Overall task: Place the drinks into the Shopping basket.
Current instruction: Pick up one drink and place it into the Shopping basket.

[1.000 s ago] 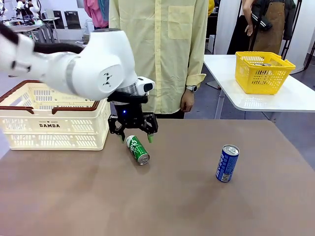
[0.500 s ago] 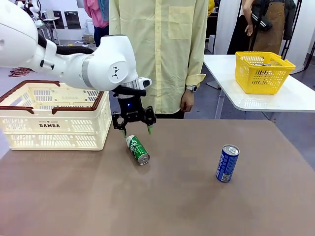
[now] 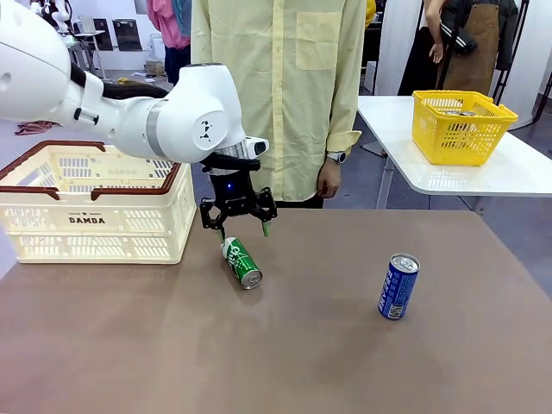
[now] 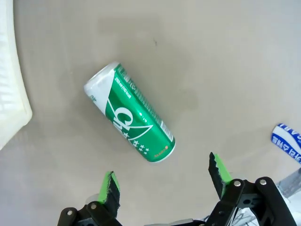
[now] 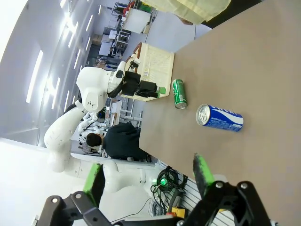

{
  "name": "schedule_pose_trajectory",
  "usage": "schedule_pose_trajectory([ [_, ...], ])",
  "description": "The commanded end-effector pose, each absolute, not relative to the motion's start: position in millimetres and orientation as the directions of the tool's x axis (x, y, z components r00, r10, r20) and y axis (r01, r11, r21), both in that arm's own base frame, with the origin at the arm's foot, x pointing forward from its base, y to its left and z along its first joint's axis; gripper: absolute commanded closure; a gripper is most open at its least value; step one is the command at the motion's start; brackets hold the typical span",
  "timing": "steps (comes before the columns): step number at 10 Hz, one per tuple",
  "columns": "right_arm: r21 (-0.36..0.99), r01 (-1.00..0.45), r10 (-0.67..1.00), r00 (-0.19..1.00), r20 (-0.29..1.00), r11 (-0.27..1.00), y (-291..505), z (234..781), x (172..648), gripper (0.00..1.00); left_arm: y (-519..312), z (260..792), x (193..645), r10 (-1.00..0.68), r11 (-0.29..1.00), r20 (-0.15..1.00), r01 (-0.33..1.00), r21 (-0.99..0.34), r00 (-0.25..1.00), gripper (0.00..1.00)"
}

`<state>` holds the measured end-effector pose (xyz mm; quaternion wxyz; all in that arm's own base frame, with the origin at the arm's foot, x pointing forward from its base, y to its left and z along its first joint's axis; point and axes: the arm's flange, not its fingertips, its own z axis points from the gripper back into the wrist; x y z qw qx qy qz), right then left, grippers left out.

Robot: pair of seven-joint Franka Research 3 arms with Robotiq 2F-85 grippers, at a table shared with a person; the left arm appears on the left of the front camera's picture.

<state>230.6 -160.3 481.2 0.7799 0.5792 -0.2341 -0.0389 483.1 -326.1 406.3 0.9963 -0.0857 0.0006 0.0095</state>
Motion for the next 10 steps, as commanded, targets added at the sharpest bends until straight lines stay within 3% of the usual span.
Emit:
schedule_pose_trajectory([
  [1,0.924,-0.22,-0.34,0.882,0.326,0.314,-159.9,485.8,232.9,0.0,-328.8,396.1,482.9,0.176,0.979,0.025,-0.173,-0.106,0.984,0.0],
  [2,0.924,-0.22,-0.34,0.882,0.326,0.314,-159.9,485.8,232.9,0.0,-333.9,386.7,473.5,0.291,0.957,0.091,-0.289,-0.036,0.952,0.0],
  [3,0.924,-0.22,-0.34,0.882,0.326,0.314,-159.9,485.8,232.9,0.0,-336.3,380.5,465.6,0.343,0.938,0.087,-0.346,0.019,0.935,0.0],
  [5,0.924,-0.22,-0.34,0.882,0.326,0.314,-159.9,485.8,232.9,0.0,-342.9,377.7,463.0,0.391,0.918,-0.013,-0.391,-0.063,0.92,0.0],
  [7,0.924,-0.22,-0.34,0.882,0.326,0.314,-159.9,485.8,232.9,0.0,-336.0,374.0,470.0,0.611,0.781,-0.074,-0.616,-0.102,0.788,0.0],
  [9,0.924,-0.22,-0.34,0.882,0.326,0.314,-159.9,485.8,232.9,0.0,-329.1,370.1,473.8,0.658,0.749,-0.014,-0.657,-0.09,0.752,0.0],
  [10,0.924,-0.22,-0.34,0.882,0.326,0.314,-159.9,485.8,232.9,0.0,-333.9,371.4,470.3,0.557,0.823,-0.065,-0.561,-0.094,0.828,0.0],
])
